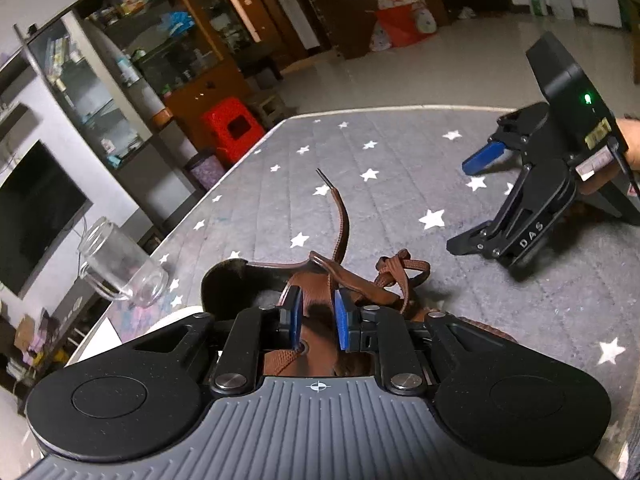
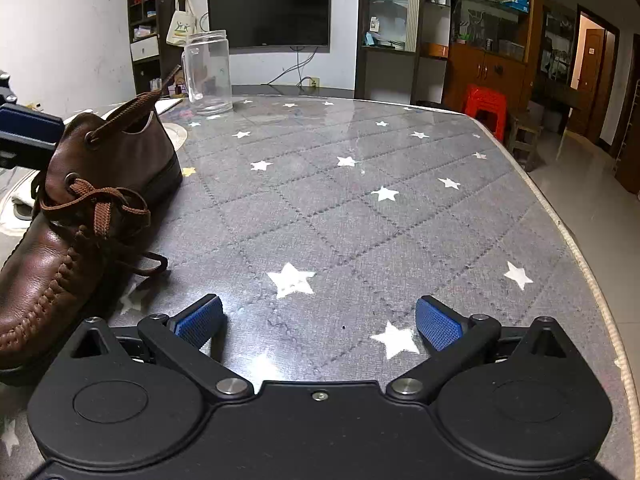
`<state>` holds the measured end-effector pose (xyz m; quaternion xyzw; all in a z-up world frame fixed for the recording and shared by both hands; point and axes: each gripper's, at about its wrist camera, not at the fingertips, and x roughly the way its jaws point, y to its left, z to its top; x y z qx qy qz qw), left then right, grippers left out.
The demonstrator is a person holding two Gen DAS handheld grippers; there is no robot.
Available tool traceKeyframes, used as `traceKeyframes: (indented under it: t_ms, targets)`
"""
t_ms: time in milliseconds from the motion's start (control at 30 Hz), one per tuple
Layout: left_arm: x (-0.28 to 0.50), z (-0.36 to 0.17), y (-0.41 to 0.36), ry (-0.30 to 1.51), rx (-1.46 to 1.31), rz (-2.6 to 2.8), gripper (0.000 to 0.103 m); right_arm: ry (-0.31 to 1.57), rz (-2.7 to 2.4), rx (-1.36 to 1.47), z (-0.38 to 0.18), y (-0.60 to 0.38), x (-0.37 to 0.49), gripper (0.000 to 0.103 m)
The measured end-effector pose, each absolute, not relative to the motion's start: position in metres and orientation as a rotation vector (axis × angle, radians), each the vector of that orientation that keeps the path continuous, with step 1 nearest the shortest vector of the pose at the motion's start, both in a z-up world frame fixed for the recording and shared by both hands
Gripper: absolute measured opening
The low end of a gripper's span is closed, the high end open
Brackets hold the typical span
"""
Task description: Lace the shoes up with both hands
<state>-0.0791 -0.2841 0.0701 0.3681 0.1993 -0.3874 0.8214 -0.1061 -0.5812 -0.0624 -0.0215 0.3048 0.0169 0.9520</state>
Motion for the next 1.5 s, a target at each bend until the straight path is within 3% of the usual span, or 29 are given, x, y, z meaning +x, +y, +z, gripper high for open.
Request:
traceKeyframes:
  t_ms: [267,600,933,1200,1500]
  targets:
    - [-0.074,0.065,-0.298,0.431,0.852,-0.861,0.016,0.622,0.036,-0.037,-0.059,-0.584,-0.102,0.103]
    - [-0.083,0.061,-0.296,0.4,0.802,-0.804,0.002,0.623,0.038,-0.031,-0.062,-0.583,-0.104,0.103]
    - [-0.105,0.076,-0.263,0.352,0.64,-0.648,0.002,0.622,0.037,-0.031,-0.066,-0.581,-0.107,0.103]
    - [-0.105,0.074,-0.215,0.445,0.471,-0.522,0.002,0.623,0.039,-0.032,-0.057,-0.589,-0.105,0.103]
    - [-0.095,0.067,-0.191,0.5,0.517,-0.366,0.012,0.623,0.039,-0.031,-0.058,-0.588,-0.106,0.103]
